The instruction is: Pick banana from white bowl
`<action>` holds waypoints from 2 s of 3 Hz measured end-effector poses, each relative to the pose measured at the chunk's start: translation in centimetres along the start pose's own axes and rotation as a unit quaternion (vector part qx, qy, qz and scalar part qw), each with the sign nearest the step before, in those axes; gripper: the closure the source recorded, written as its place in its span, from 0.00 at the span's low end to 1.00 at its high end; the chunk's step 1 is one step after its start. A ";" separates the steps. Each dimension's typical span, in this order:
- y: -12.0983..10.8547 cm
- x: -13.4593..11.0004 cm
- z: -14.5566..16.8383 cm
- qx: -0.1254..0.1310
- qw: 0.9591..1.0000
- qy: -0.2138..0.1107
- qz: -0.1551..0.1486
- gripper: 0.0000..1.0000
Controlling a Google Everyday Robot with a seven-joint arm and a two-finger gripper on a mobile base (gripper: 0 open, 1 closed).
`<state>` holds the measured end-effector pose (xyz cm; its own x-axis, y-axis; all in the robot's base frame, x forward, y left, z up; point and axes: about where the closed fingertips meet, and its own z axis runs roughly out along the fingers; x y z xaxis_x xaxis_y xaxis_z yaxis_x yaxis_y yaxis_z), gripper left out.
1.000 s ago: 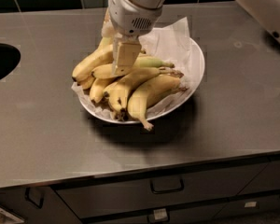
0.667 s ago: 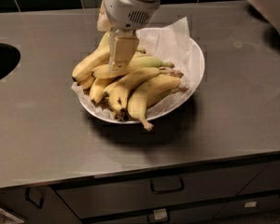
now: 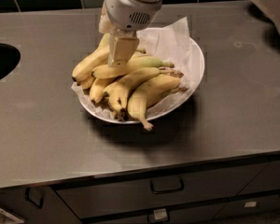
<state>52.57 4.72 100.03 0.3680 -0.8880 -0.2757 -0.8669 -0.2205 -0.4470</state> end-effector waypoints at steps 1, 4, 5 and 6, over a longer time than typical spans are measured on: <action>0.2 0.4 0.2 0.002 1.000 0.001 0.006 0.46; 0.2 0.4 0.2 0.002 1.000 0.001 0.006 0.59; 0.2 0.4 0.1 0.002 1.000 0.001 0.006 0.62; 0.2 0.4 0.1 0.002 1.000 0.001 0.006 0.73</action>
Offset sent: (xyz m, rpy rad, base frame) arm 0.0006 -0.0030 -0.0028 0.0026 0.0016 -0.0115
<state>52.62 4.38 99.74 0.3562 -0.8918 -0.2788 -0.8703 -0.2080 -0.4465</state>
